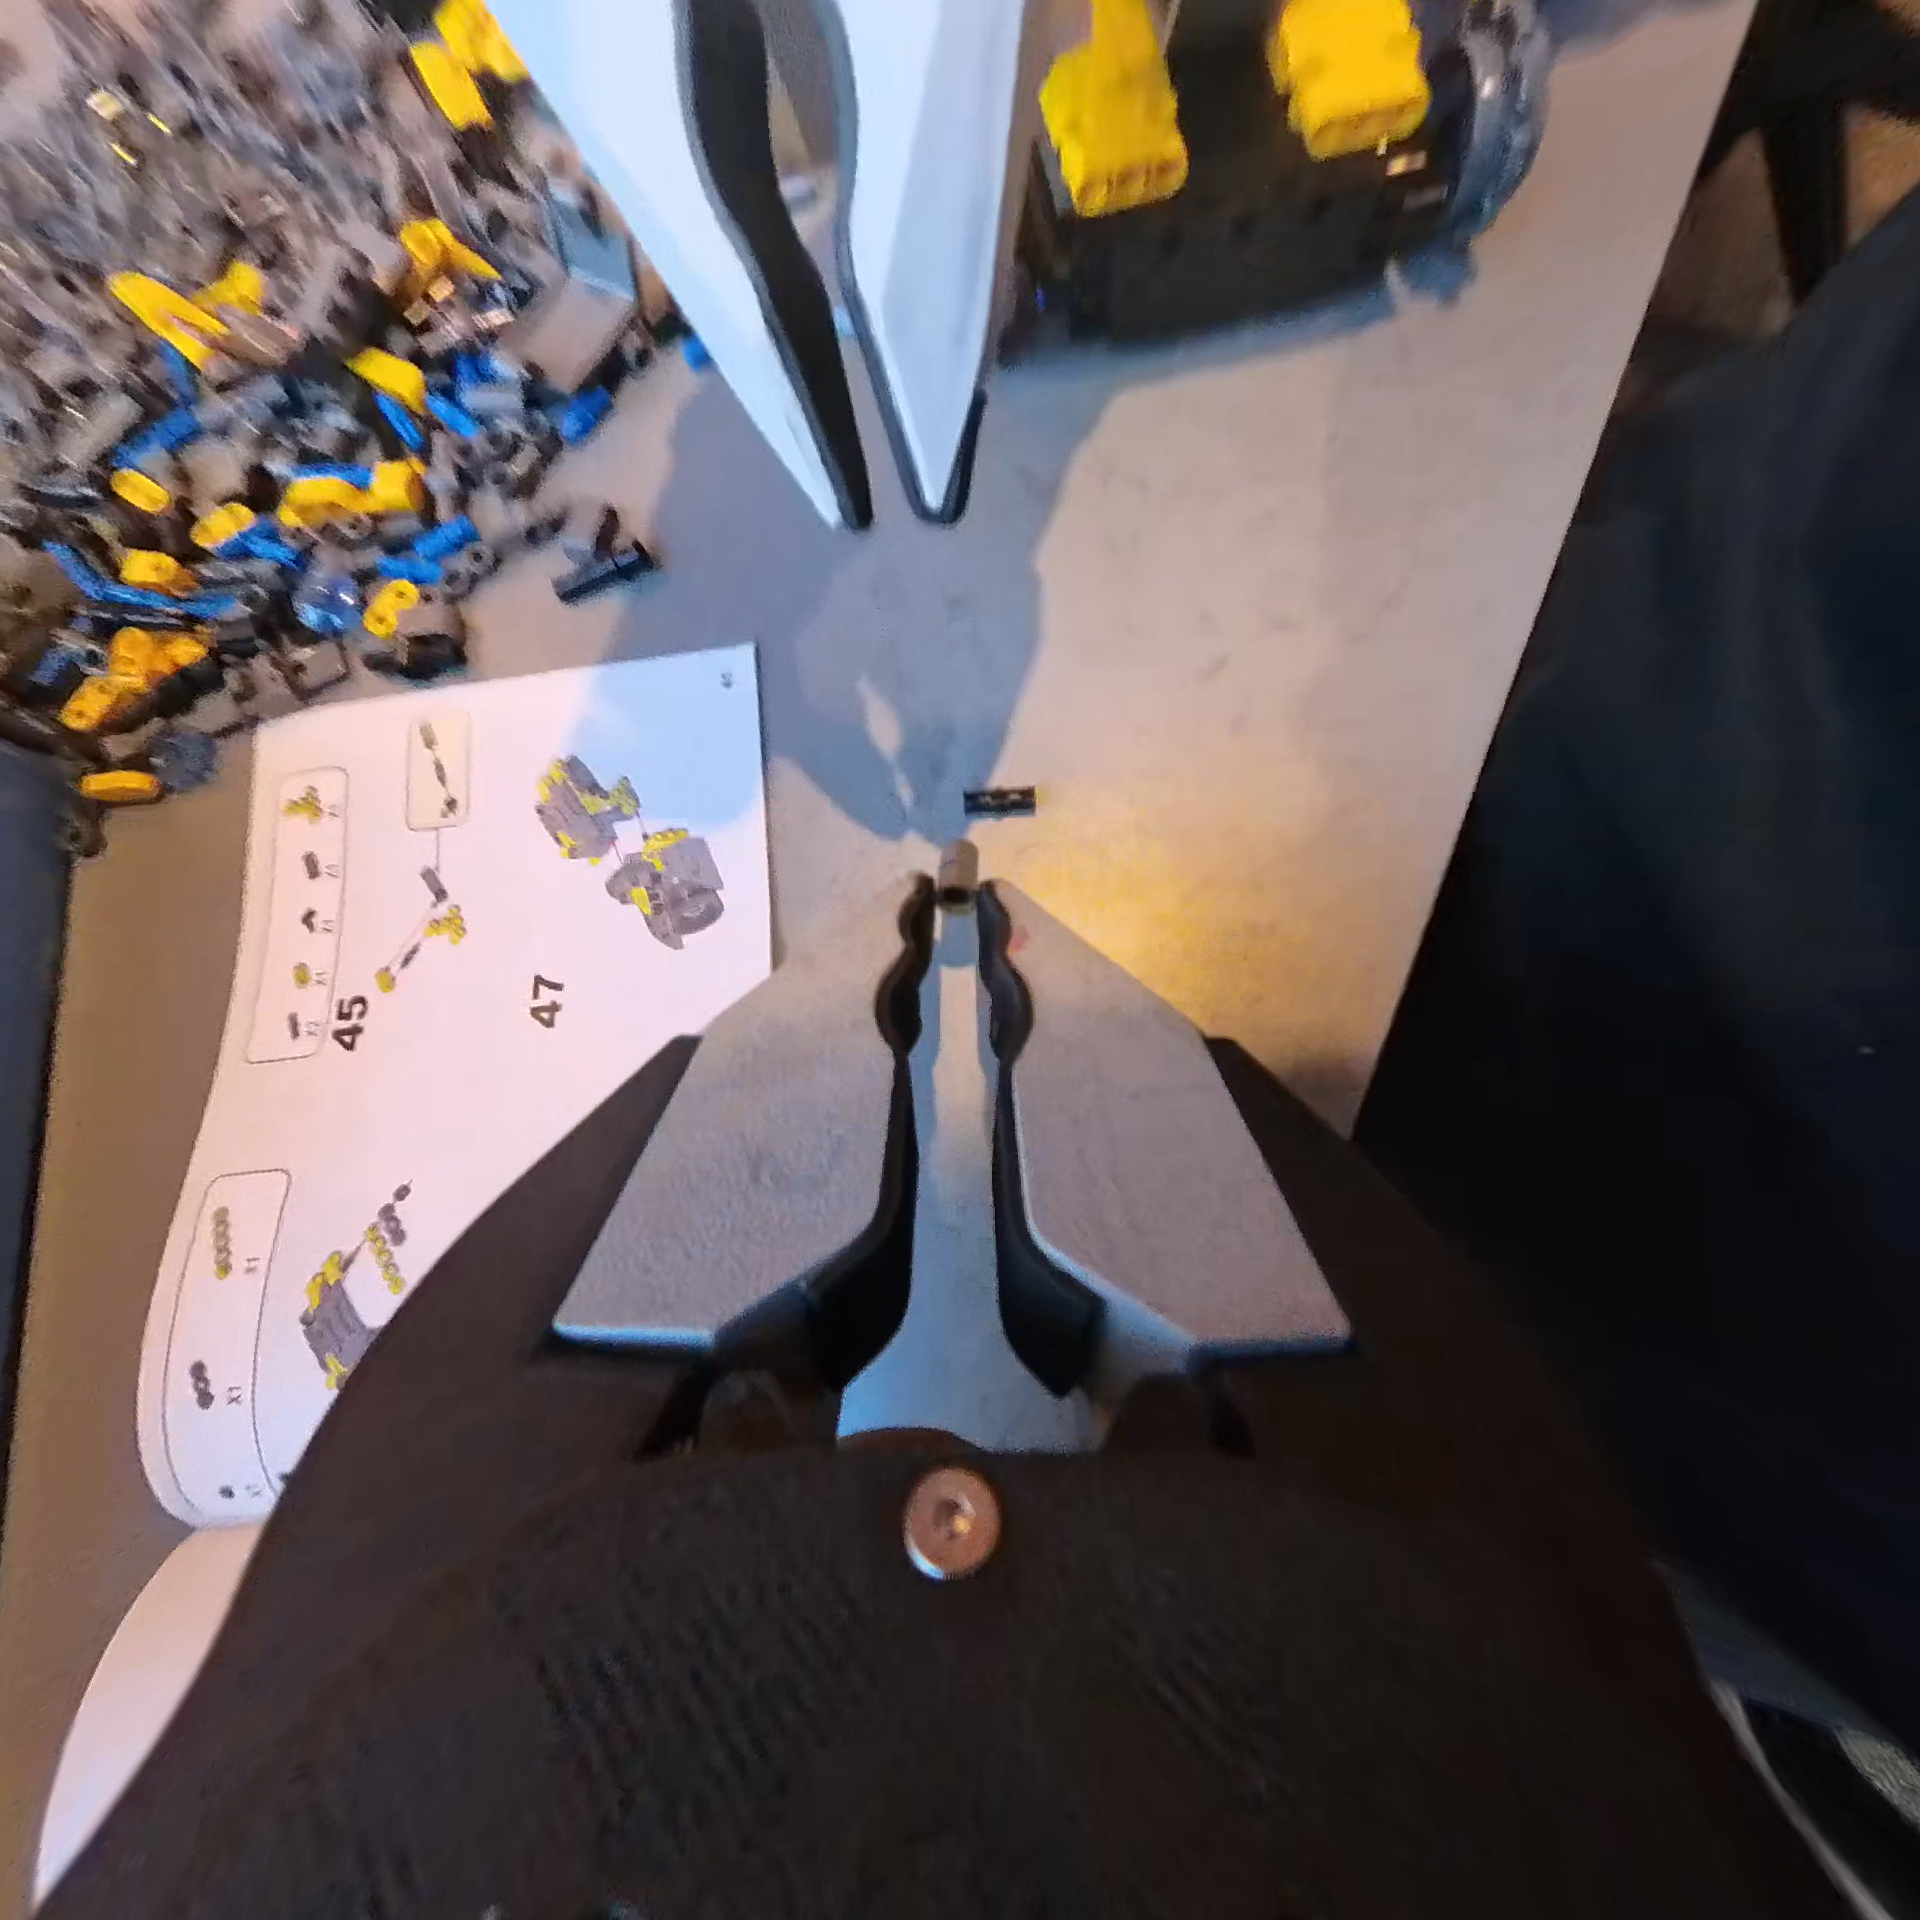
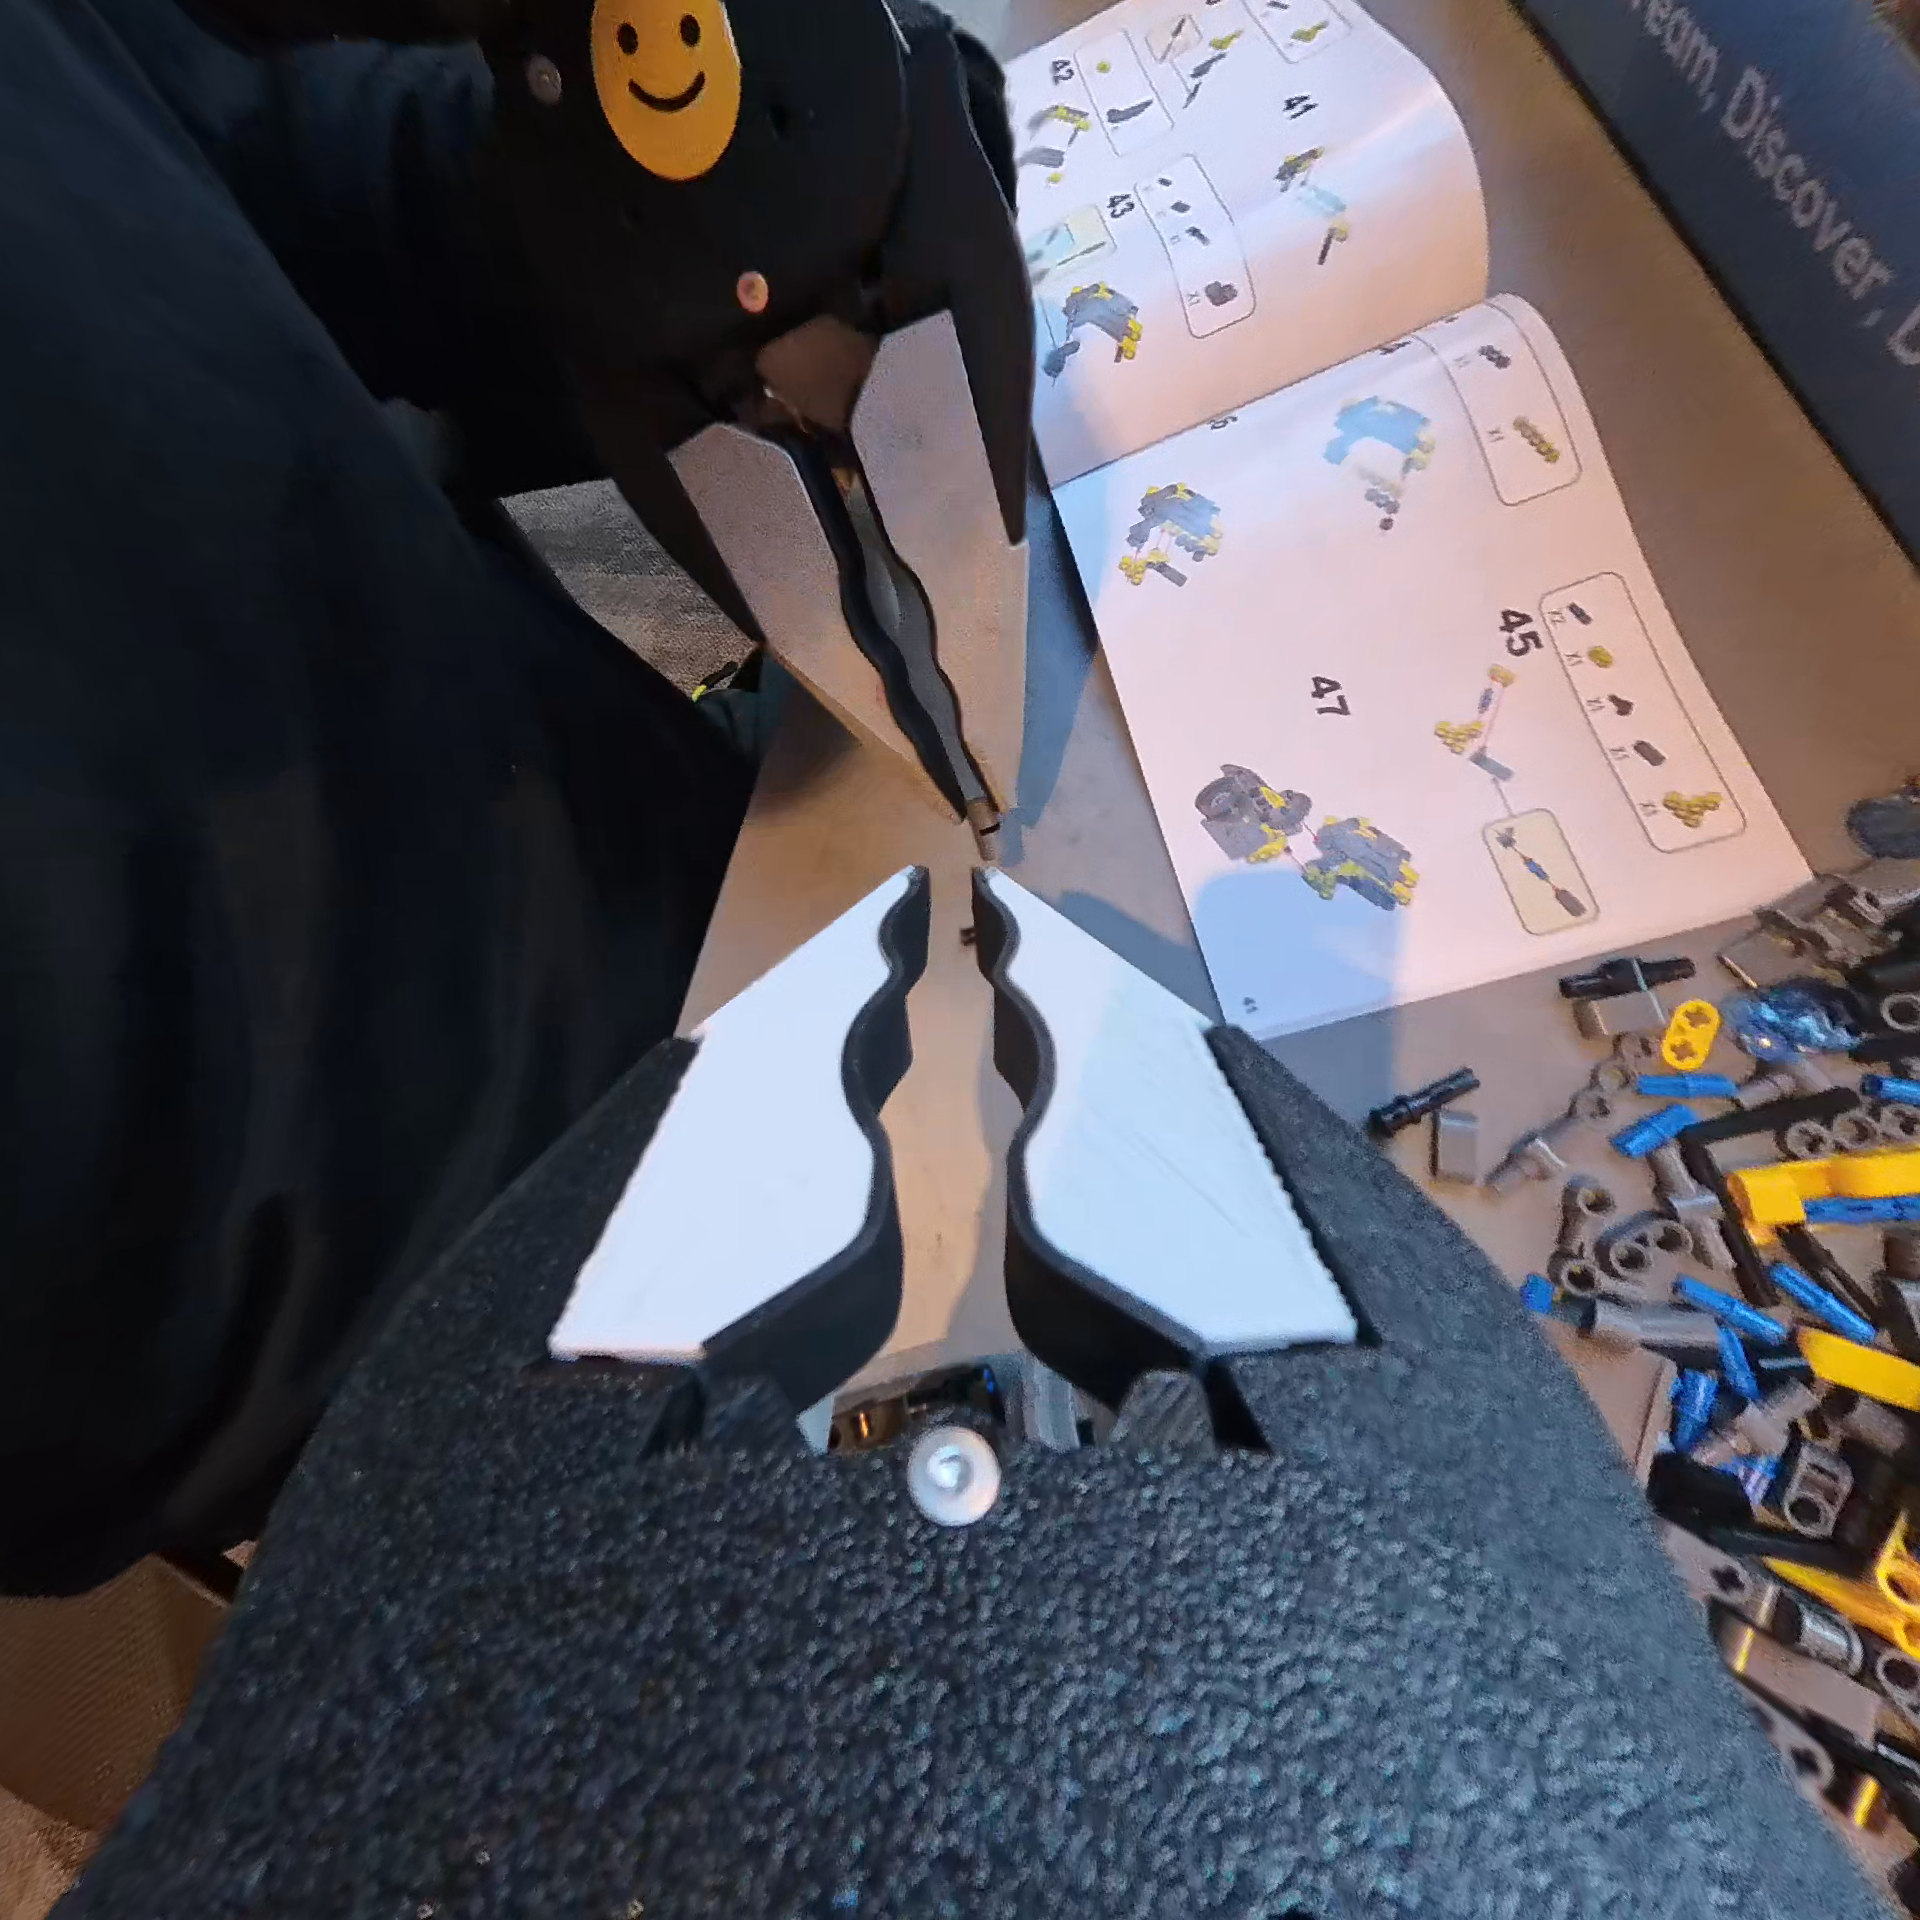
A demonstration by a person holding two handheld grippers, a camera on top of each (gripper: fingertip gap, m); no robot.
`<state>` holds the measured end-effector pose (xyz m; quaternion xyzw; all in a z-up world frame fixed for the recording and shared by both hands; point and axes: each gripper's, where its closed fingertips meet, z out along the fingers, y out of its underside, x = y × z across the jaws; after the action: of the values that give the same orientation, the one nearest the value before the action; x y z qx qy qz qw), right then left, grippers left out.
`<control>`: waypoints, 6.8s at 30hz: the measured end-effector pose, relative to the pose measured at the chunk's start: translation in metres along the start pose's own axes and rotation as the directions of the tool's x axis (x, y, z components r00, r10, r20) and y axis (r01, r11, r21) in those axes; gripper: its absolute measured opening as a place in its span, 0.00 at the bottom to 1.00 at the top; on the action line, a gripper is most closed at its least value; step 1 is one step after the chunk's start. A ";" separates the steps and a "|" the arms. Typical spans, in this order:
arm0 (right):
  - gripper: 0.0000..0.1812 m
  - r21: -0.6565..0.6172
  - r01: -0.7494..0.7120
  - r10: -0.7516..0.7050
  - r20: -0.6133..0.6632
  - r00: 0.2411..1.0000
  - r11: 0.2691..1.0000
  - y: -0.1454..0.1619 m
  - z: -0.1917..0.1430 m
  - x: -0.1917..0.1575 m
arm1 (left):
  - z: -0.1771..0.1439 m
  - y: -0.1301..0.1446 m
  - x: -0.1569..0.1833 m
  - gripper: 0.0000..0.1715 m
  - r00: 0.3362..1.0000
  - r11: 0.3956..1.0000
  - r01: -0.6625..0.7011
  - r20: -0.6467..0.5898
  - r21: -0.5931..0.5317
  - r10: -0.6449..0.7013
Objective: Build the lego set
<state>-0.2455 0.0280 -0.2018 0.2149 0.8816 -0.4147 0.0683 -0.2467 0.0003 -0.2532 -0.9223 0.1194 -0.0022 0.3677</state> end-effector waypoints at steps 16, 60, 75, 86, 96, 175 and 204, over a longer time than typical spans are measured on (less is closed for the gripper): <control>0.04 0.027 0.003 -0.002 -0.010 1.000 1.000 0.010 -0.007 -0.004 | 0.011 0.007 0.008 0.04 0.995 0.969 -0.056 -0.093 -0.239 0.035; 0.06 0.074 -0.074 0.091 -0.261 0.961 0.995 0.009 -0.058 0.046 | -0.022 -0.013 0.014 0.26 0.929 0.884 0.277 0.128 0.377 -0.346; 0.06 -0.168 -0.288 0.149 -0.560 0.815 0.943 0.068 -0.071 0.145 | -0.021 0.005 0.018 0.26 0.937 0.865 0.255 0.110 0.431 -0.331; 0.06 -0.156 -0.330 0.171 -0.611 0.773 0.931 0.080 -0.102 0.154 | -0.016 0.006 0.020 0.25 0.941 0.861 0.269 0.073 0.430 -0.331; 0.01 -0.188 -0.349 0.186 -0.573 0.798 0.918 0.104 -0.128 0.124 | -0.014 0.006 0.021 0.23 0.940 0.863 0.273 0.071 0.426 -0.332; 0.04 -0.501 0.191 -0.225 -0.008 0.974 0.844 0.059 0.045 0.010 | -0.017 0.005 0.021 0.22 0.936 0.840 0.296 0.038 0.455 -0.351; 0.00 -0.188 -0.212 0.091 -0.503 0.860 0.959 0.061 -0.080 0.099 | -0.016 0.005 0.021 0.21 0.935 0.839 0.297 0.041 0.455 -0.353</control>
<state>-0.3036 0.1546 -0.2225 0.3722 0.8932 -0.2320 -0.0991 -0.2289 -0.0189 -0.2465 -0.8196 -0.0652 -0.0349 0.5681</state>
